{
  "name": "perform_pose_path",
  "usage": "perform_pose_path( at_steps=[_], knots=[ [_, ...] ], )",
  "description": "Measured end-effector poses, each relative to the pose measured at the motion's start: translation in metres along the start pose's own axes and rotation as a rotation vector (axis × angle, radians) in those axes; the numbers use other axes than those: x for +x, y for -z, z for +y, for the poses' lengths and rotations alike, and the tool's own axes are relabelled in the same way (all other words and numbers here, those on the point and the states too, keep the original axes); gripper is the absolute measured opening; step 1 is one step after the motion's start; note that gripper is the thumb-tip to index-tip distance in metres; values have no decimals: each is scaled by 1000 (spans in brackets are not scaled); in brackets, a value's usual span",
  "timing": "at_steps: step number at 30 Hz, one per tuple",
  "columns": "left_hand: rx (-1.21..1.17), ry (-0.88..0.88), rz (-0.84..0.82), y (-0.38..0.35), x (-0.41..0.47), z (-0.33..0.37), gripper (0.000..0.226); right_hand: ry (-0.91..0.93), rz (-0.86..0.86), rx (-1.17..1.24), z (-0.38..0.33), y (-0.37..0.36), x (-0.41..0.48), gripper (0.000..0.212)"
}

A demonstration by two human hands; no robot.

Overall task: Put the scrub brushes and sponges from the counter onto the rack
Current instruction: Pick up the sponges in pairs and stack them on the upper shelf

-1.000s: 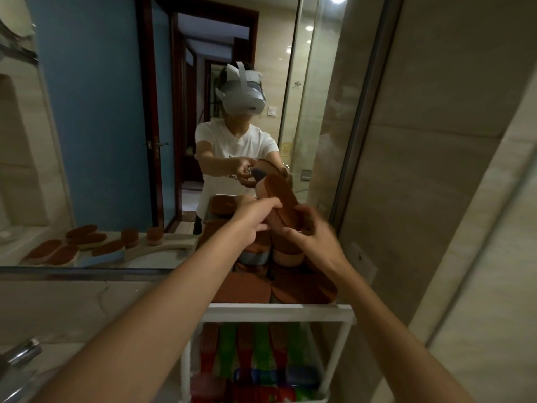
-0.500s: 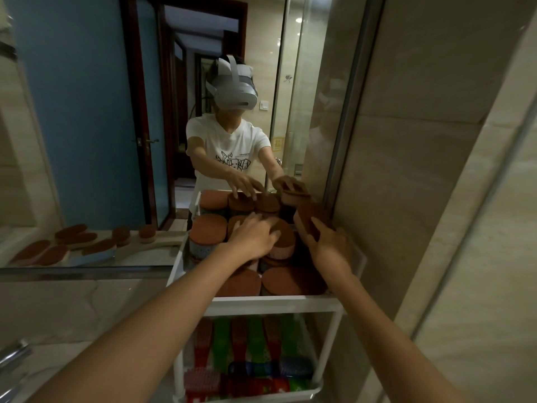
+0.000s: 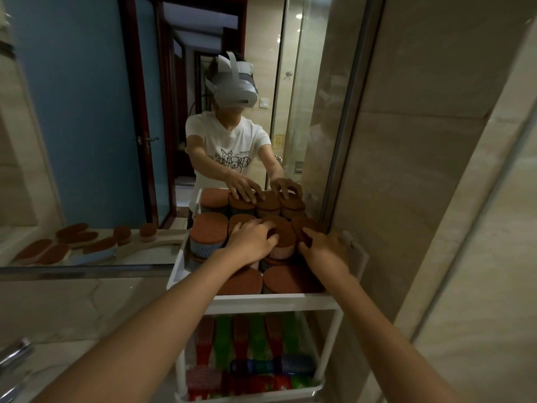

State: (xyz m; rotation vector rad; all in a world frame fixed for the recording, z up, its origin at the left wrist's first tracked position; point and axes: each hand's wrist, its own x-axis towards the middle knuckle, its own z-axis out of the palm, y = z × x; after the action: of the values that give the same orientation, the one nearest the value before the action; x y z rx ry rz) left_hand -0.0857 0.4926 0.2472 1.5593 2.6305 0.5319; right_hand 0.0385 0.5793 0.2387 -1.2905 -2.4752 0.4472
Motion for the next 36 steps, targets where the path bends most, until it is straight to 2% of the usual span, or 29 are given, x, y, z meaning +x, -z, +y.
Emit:
perform_pose_path(
  at_steps=[5, 9, 13, 16, 20, 23, 26, 31, 33, 36],
  knots=[
    [17, -6, 5, 1, 0, 2, 45, 29, -49, -136, -5, 5, 0, 49],
    [31, -18, 40, 3, -4, 5, 42, 2, -115, -118, -8, 5, -2, 54],
    [-121, -40, 329, 13, -18, 10, 34, 125, 117, -23, -15, 11, -23, 33],
    [-312, -11, 474, 26, -44, 13, 32, 219, 204, 103, -30, 20, -47, 24],
    [-471, 100, 576, 34, -117, -11, 31, 333, 222, 306, -67, 7, -99, 27],
    [-514, 273, 595, 22, -182, -46, 31, 447, 185, 442, -101, -29, -155, 21],
    [-578, 466, 577, 1, -250, -94, 29, 468, 13, 546, -134, -84, -217, 23],
    [-597, 854, 477, -35, -372, -177, 32, 393, -363, 539, -175, -170, -315, 29],
    [-559, 970, 421, -48, -417, -207, 30, 445, -504, 460, -183, -199, -347, 33],
    [-485, 1108, 308, -68, -472, -240, 31, 636, -718, 253, -186, -242, -386, 43]
  ],
)
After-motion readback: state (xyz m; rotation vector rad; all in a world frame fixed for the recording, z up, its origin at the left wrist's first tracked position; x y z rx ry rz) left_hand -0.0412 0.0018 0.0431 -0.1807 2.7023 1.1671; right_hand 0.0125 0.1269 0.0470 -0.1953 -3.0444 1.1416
